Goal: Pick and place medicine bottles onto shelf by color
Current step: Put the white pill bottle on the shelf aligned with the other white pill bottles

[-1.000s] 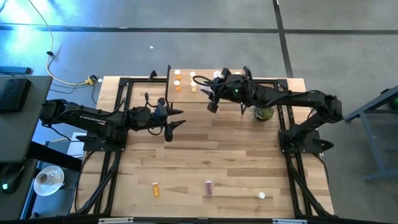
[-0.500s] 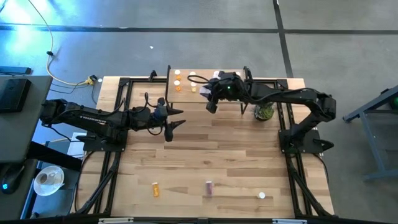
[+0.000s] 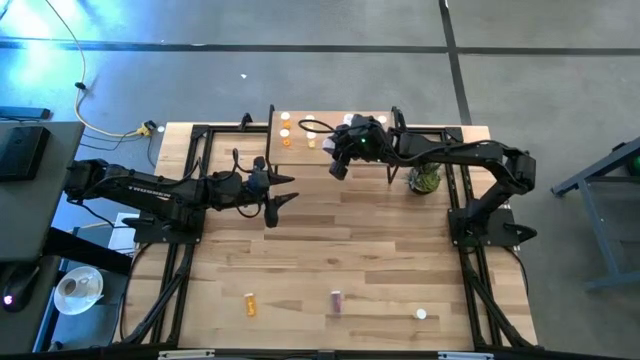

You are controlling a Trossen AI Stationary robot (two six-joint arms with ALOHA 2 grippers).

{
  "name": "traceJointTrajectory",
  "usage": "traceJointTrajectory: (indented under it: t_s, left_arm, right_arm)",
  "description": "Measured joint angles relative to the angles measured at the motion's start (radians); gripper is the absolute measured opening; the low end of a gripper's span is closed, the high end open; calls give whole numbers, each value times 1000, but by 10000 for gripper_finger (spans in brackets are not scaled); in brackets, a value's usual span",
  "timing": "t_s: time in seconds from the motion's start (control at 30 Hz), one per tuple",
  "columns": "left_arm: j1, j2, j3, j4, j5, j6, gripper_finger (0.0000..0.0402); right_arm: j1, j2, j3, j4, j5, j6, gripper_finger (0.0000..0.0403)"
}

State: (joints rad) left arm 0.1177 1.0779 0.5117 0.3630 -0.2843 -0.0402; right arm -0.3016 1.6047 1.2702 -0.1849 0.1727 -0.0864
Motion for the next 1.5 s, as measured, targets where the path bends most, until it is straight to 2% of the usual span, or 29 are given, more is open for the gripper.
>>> traceJointTrajectory:
  t_s: [0.7,0.9,1.17,1.5]
  left_arm:
    - [1,0,0,0,-19,0,202]
    - [0,0,0,0,-26,0,202]
    - [0,0,0,-2,-26,0,202]
    - [0,0,0,0,-26,-23,202]
  right_arm:
    - [-55,0,0,-36,20,-25,122]
    - [-25,-27,12,-56,-21,-17,122]
    - [41,-118,19,-91,-9,-15,122]
    - [49,-261,14,-207,28,-8,122]
